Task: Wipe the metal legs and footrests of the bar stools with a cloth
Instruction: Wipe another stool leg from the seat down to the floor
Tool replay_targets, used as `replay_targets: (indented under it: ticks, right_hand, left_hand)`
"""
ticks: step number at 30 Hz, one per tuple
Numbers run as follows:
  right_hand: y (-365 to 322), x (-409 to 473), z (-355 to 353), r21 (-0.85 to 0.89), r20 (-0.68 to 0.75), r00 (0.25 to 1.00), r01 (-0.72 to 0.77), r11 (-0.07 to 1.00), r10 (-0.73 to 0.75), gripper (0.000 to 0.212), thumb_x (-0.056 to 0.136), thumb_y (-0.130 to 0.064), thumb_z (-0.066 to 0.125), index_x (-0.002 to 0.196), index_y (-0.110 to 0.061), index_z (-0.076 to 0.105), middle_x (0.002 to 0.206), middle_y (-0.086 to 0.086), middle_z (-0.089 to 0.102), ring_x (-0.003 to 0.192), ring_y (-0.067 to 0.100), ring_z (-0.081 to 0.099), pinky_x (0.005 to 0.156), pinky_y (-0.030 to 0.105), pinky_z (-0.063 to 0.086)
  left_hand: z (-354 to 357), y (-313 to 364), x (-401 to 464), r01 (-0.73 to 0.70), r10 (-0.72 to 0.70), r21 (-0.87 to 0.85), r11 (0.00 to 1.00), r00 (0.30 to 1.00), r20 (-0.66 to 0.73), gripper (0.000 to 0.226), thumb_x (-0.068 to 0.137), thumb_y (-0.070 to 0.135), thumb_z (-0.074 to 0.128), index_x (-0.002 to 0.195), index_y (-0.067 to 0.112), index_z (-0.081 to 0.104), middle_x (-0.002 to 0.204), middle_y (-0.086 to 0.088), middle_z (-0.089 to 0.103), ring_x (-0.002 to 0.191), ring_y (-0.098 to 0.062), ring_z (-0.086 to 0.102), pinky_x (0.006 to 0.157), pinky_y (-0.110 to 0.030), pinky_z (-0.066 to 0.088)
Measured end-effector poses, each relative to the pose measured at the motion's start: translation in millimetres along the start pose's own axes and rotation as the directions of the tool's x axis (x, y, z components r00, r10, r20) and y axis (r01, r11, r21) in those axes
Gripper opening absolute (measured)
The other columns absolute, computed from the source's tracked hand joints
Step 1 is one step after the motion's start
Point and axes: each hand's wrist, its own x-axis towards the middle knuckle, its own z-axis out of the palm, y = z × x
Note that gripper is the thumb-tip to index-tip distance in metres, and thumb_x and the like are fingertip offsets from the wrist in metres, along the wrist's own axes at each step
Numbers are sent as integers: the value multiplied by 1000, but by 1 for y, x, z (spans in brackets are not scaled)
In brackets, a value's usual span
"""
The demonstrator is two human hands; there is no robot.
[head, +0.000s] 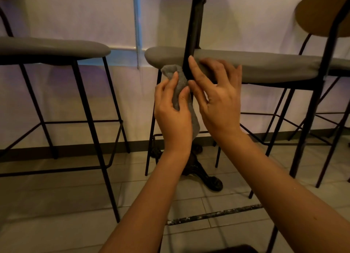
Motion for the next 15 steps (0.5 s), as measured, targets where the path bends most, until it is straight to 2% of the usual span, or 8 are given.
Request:
replay_targets:
  ticks: [7,15]
  right_hand:
    - [3,0,-8,47,43,999,8,999,-10,41,95,-40,38,131,-26,49,126,7,54,122,30,41,107,56,21]
    - [2,-3,-7,45,44,999,-3,999,1,42,96,-43,33,132,-27,48,127,7,53,125,30,38,110,53,16]
  left_hand:
    - [6,4,4,-38,39,37,999,999,-13,30,88,5,56,117,-1,56,111,-14,55,103,-10,55,90,-8,43]
    - [-5,-9,-15,-15,16,60,998,1000,-7,24,88,3,57,111,-1,58,102,-11,55,92,-2,52,84,-7,42]
